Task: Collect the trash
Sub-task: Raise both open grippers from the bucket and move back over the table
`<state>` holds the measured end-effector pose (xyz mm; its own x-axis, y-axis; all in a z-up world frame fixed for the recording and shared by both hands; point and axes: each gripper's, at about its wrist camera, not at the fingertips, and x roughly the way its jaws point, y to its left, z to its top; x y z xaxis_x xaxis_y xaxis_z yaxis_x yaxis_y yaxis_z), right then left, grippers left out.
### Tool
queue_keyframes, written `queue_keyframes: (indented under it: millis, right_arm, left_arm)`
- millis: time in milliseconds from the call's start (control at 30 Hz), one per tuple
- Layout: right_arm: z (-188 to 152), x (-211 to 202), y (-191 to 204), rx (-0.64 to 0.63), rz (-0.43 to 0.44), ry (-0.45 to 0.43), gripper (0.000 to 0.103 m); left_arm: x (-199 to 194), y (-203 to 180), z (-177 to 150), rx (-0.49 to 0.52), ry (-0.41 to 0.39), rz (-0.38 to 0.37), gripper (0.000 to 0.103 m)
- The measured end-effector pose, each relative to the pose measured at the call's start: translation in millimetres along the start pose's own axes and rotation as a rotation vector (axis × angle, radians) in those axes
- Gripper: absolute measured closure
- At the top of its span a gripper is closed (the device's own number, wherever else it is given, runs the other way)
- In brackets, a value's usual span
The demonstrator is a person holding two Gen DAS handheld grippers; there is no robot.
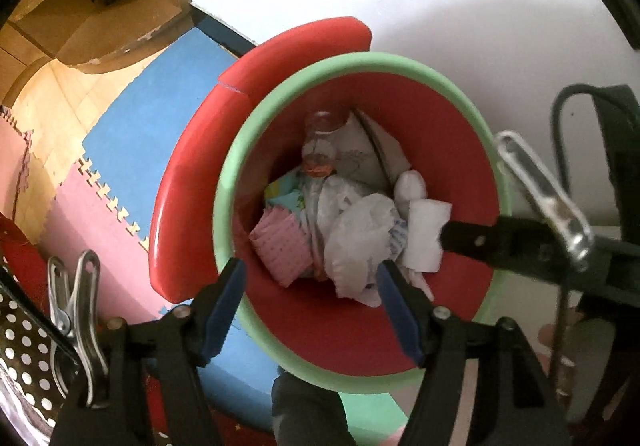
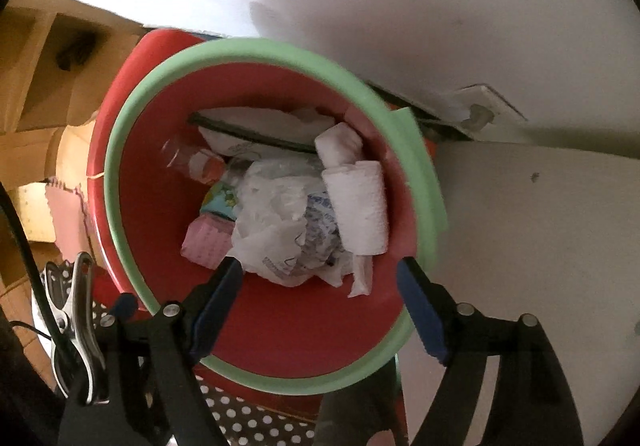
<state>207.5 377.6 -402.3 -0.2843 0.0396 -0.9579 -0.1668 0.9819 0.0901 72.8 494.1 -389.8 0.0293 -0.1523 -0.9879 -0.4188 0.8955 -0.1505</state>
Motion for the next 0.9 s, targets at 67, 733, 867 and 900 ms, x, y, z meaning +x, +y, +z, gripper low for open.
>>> queue_keyframes:
  millis: [67,733,867,900]
  right_arm:
    - [-0.7,-1.0,-1.1,0.004,0.000,0.004,0.022]
    - [-8.8,2.4,14.7,-0.046,0.038,0.021,0.022]
    - [-23.6,-27.7,31.5,-0.132,0.017,-0.107,0.022]
    - [-28.6,-42.0,35.8,-0.152,0.036,-0.166,0.022]
  left_arm:
    - [2.9,0.0,-0.1,-0.007,0.004,-0.006,0.032]
    - [-6.9,9.1,-9.7,0.004,0.016,0.024,0.033]
    - [-20.8,12.5,-10.1,-0.029,0.001,0.033,0.034]
    - [-29.5,12.8,-9.8,-0.039,-0.019,0.035,0.034]
